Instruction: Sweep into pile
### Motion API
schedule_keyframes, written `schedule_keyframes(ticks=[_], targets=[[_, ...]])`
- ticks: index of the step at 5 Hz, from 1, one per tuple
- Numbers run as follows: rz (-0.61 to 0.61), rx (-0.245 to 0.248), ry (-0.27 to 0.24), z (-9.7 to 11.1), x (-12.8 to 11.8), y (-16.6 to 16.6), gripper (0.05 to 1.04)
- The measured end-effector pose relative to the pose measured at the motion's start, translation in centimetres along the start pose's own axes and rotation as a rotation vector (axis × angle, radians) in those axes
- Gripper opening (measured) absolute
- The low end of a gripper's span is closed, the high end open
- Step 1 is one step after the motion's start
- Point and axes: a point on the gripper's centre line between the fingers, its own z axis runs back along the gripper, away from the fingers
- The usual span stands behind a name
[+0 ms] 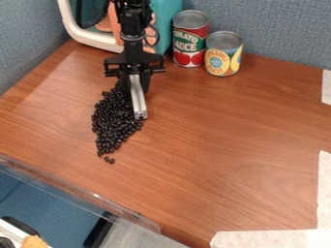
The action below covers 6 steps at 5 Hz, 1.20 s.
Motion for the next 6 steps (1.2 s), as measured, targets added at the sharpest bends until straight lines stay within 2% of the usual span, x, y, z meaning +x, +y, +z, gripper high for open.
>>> schedule_keyframes(ticks=[1, 2, 3, 4, 5, 6], targets=[[-0.041, -0.038, -0.035, 1.9, 0.1, -1.3, 0.375], [-0.143, -0.061, -0.068, 3.6, -1.1, -4.1, 0.375], [-0.243, -0.083, -0.067, 4.4, -3.6, -6.8, 0.375], [-0.343, -0.071, -0.016, 2.8, -7.2, -7.7, 0.375], [-0.458, -0.054, 0.013, 1.8, -10.1, -8.9, 0.375], [-0.552, -0.013, 0.019, 1.1, -11.8, -9.1, 0.375]])
